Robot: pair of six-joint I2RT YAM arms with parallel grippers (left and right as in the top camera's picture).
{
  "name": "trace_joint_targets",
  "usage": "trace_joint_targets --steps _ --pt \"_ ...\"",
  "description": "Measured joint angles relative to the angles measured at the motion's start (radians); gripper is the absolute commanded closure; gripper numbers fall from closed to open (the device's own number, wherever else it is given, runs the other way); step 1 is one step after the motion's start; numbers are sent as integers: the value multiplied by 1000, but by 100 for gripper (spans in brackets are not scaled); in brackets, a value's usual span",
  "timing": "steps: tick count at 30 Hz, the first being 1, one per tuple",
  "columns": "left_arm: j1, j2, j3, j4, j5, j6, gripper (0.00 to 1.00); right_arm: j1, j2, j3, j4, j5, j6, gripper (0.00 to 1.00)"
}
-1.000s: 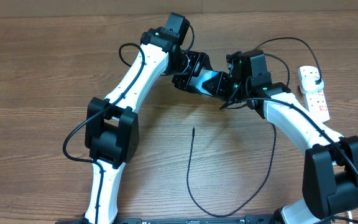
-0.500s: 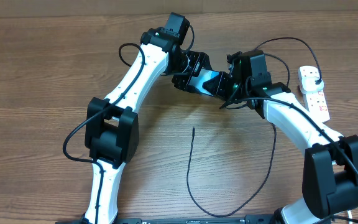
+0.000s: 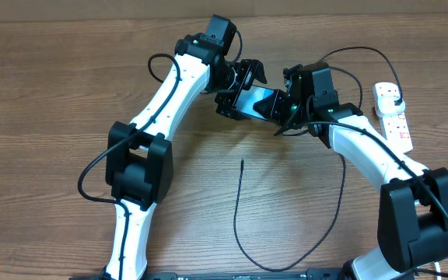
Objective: Plug charger to phone and switch on socket
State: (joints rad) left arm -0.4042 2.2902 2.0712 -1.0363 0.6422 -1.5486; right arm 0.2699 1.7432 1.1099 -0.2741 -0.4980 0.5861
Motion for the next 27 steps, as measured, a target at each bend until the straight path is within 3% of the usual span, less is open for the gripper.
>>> trace_joint_targets --steps 7,13,18,27 --pt "89 0 0 2 85 92 0 -37 0 0 15 5 2 96" --pt "172 0 2 22 110 167 0 -122 1 0 23 8 108 96" --pt "197 0 49 111 88 211 0 -157 1 0 72 -8 346 96" --pt "195 -1 253 135 -5 247 0 -158 1 0 441 -198 930 96"
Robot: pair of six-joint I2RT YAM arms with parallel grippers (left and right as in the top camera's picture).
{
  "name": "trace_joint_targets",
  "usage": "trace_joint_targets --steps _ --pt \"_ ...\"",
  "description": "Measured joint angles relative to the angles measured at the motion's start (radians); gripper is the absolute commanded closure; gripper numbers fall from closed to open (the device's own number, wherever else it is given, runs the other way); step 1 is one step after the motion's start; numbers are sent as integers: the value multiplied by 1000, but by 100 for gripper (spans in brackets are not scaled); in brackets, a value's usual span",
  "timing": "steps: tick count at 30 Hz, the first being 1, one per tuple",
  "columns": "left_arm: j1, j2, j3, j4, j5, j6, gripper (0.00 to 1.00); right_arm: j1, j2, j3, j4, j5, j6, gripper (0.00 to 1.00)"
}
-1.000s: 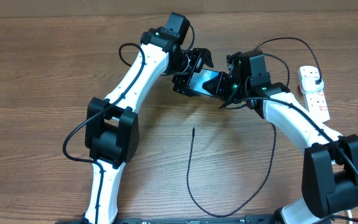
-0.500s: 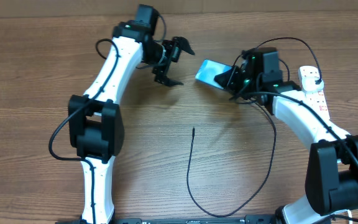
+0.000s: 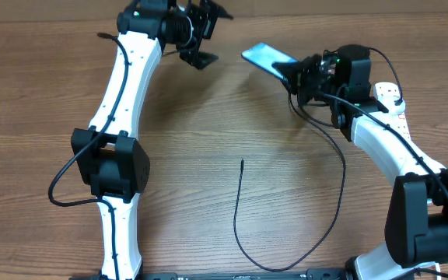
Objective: Plug charger to phone and switch on socket
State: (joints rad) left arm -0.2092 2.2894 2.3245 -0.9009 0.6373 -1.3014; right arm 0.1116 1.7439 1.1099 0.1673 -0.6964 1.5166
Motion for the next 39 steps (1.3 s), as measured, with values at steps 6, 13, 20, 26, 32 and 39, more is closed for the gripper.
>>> trace_joint_targets --steps 6,13,20,26,32,39 --pt "-8 0 12 90 -14 -11 0 0 0 0 197 -36 270 96" --pt "-58 0 12 117 -30 -29 0 0 0 0 322 -51 477 96" --pt "-136 0 12 116 -89 -34 0 0 0 0 330 -59 506 96" --pt "-153 0 12 117 -132 -34 5 0 0 0 330 -60 506 96" --pt "-153 0 12 117 -158 -46 23 0 0 0 330 -67 506 96" --pt "-153 0 12 117 -167 -92 31 5 0 0 330 -82 506 96"
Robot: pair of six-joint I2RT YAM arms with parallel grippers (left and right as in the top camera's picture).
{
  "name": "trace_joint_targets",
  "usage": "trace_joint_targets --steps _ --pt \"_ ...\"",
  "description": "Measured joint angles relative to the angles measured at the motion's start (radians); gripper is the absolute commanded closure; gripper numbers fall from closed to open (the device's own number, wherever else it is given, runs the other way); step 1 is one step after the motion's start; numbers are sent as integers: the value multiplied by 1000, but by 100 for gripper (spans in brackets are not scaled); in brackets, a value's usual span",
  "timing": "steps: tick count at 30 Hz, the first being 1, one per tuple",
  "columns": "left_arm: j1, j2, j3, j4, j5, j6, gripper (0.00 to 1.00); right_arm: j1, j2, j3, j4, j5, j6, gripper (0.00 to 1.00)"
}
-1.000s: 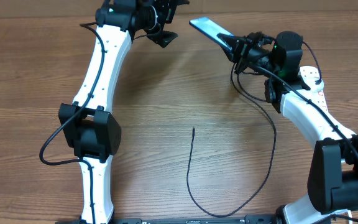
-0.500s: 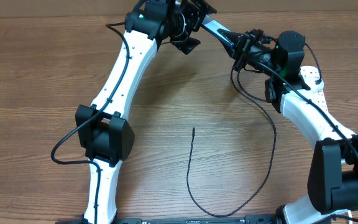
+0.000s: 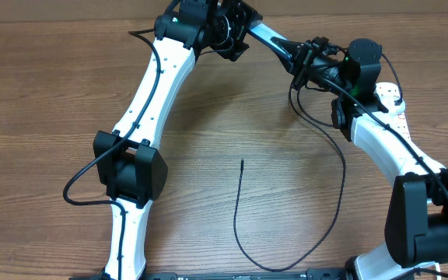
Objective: Plug charger to phone and switch on socket
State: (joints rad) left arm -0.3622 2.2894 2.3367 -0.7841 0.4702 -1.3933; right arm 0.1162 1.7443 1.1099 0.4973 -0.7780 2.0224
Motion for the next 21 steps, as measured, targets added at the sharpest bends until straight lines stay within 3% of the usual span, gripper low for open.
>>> trace_joint_targets --steps 10,21 --pt "0 0 0 -3 0 -72 36 18 0 0 0 -2 0 96" --pt "0 0 0 -4 -1 -75 44 18 0 0 0 -11 -1 96"
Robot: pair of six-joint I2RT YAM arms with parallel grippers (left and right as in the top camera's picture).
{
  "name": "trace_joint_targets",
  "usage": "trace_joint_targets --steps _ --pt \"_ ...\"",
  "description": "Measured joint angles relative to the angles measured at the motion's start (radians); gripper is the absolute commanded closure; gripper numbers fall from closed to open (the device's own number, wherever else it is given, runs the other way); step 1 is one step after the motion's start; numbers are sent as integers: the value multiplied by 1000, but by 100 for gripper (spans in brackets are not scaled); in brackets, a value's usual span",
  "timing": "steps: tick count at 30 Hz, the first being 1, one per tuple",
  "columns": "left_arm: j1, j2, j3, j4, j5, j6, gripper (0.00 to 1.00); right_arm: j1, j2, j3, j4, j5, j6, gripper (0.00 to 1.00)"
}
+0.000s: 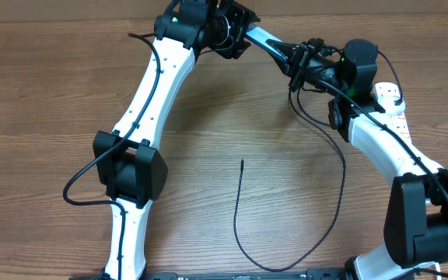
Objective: Plug charger to phone and switch on socket
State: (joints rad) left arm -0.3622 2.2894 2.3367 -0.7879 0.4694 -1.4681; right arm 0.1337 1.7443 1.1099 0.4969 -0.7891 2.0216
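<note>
The phone (264, 40), its pale blue screen showing, is held above the table's far edge between both grippers. My left gripper (239, 35) sits over its upper-left end, fingers on either side of it. My right gripper (297, 59) is shut on its lower-right end. The black charger cable (238, 210) lies on the table, its free end (242, 162) pointing away from me near the middle. The cable loops round and up to the plug in the white socket strip (395, 117) at the far right.
The right arm's own black cable (317, 124) hangs beside the charger lead. The socket strip lies just behind the right forearm. The left arm reaches across the table's left half to the far edge.
Almost nothing has changed. The right wrist has shifted slightly up and to the left. The phone is still between both grippers at the far edge, and the cable has not moved.
First both grippers were at the phone, low over the middle of the table. Then the right gripper alone held it up at the far right, the left gripper open and apart. After that the left gripper was at the phone's upper-left end, where it stays.
</note>
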Motion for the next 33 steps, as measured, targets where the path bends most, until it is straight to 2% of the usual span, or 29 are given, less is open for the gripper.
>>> trace_joint_targets --steps 9,16,21,33 --pt "0 0 0 0 -3 0 55 0 0 0 -2 -6 -2 96" --pt "0 0 0 0 -7 0 56 0 0 0 -2 -8 -3 96" --pt "-5 0 0 0 -19 -1 66 0 0 0 -25 -14 -3 96" --pt "-26 0 0 0 -48 0 69 6 2 0 -55 -7 -3 96"
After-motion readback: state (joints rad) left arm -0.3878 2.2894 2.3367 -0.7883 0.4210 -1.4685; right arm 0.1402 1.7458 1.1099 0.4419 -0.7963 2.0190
